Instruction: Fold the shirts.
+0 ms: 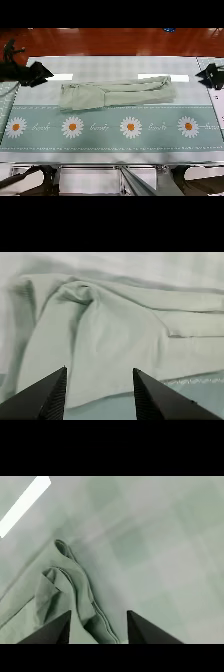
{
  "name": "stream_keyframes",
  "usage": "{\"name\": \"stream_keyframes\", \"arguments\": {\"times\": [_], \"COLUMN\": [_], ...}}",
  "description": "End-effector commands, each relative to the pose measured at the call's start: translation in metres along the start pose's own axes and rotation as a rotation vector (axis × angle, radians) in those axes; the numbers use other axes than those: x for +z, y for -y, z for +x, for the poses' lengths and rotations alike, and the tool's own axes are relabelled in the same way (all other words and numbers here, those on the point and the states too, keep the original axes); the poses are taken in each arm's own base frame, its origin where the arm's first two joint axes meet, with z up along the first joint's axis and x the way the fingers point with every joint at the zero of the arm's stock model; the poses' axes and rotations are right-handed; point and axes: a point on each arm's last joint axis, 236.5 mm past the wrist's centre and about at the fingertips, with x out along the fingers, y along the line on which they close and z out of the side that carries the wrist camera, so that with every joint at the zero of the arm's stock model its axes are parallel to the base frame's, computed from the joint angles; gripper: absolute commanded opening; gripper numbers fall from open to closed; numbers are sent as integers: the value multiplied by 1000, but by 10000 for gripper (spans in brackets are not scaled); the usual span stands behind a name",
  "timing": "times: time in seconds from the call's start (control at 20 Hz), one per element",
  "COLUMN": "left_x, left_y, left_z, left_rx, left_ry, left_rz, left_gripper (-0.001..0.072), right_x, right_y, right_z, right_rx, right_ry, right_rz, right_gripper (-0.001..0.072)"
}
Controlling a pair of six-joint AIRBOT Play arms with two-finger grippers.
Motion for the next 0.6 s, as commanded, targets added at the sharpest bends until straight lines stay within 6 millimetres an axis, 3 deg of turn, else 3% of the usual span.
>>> {"name": "stream_keyframes", "arguments": {"times": [0.0,0.15,0.4,0.55], "left_x": [-35,-71,-80,-81], "left_y": [19,24,21,21], "left_z": [-1,23,40,41], "left_rx": [4,-7,-5,-4], "left_ry": [165,69,18,16], "left_rz": [81,95,66,66], "left_gripper": [505,505,505,505], "right_x": [-26,-44,-72,-82], "right_y": [10,-7,-29,-57], "right_z": [34,67,110,128], "right_rx": [78,177,188,207], "right_ry": [-56,-136,-242,-277], "right_rz": [93,133,92,38], "right_gripper": [415,415,415,415]}}
